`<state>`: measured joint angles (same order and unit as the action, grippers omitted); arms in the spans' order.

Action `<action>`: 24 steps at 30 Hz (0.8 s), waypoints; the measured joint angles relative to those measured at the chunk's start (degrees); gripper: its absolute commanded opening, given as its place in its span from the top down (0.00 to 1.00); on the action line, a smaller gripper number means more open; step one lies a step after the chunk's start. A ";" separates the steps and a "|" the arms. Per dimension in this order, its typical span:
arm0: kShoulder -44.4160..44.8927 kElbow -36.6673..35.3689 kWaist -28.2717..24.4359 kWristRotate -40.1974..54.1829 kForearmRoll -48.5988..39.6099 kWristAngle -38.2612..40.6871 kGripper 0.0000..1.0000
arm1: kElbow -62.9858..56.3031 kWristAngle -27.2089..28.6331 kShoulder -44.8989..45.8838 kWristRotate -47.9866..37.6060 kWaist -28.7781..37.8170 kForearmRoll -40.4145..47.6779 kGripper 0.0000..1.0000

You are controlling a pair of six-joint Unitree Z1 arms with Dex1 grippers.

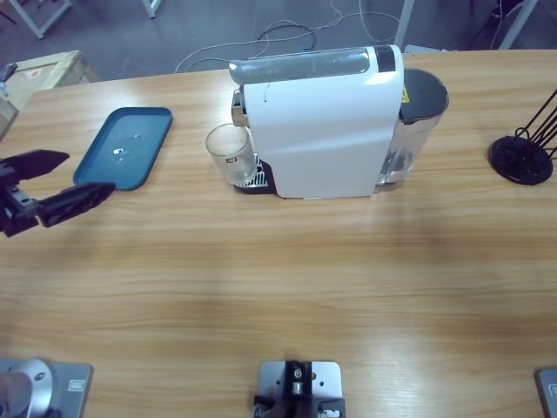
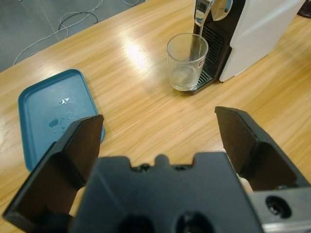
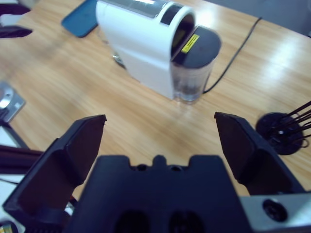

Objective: Pour coffee

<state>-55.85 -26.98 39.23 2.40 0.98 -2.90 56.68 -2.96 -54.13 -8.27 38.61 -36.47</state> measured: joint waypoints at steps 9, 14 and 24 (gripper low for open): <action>-0.41 0.06 0.03 0.03 0.25 0.46 0.02 | -15.21 -2.98 8.88 3.91 0.00 9.15 0.00; 1.39 1.24 1.66 0.67 0.34 1.35 0.01 | -20.18 -3.05 9.89 4.06 0.00 16.14 0.00; 9.53 6.74 2.50 2.11 2.18 8.61 0.01 | -30.36 -4.96 10.37 3.98 0.00 30.50 0.00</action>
<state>-46.33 -20.24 41.73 4.51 3.16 5.71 26.32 -7.91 -43.76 -4.29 38.61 -5.97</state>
